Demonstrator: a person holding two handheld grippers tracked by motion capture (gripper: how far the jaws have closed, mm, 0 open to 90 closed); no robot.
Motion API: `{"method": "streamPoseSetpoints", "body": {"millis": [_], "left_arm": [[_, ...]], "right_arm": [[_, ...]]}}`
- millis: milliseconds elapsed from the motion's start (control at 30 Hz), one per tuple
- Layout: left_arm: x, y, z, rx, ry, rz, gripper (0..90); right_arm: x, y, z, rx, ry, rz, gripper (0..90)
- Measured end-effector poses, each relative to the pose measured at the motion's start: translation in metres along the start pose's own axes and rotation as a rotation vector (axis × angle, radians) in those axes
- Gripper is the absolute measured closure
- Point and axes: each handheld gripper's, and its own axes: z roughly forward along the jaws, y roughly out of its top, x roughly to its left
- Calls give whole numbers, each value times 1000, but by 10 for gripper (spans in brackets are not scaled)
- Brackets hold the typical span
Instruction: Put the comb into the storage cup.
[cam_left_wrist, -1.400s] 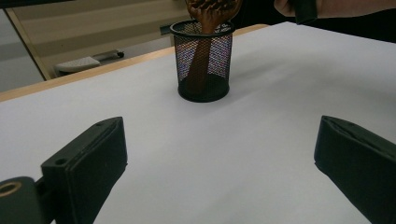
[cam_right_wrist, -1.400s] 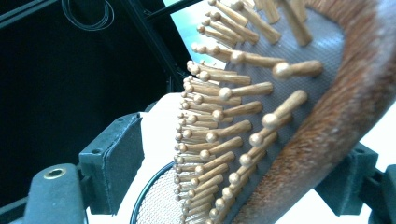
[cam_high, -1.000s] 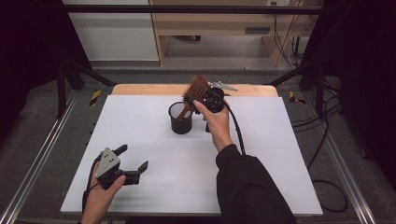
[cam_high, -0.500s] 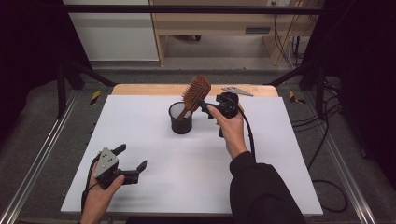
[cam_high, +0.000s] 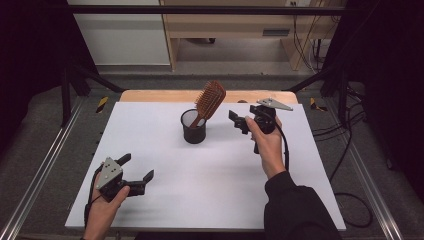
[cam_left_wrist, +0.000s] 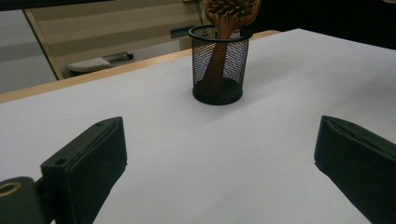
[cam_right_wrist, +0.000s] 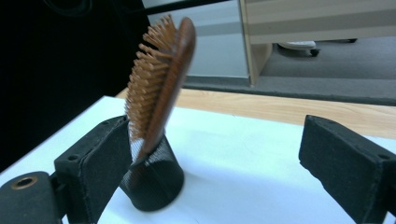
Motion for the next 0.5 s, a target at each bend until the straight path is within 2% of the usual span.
{"method": "streamPoseSetpoints", "body": {"millis": [200, 500], "left_arm": [[11, -1, -6, -19, 23, -23, 25], [29, -4, -16, -35, 60, -60, 25]], "right_arm": [[-9, -9, -20, 8, -19, -20, 100], [-24, -32, -57, 6, -44, -67, 124]]}}
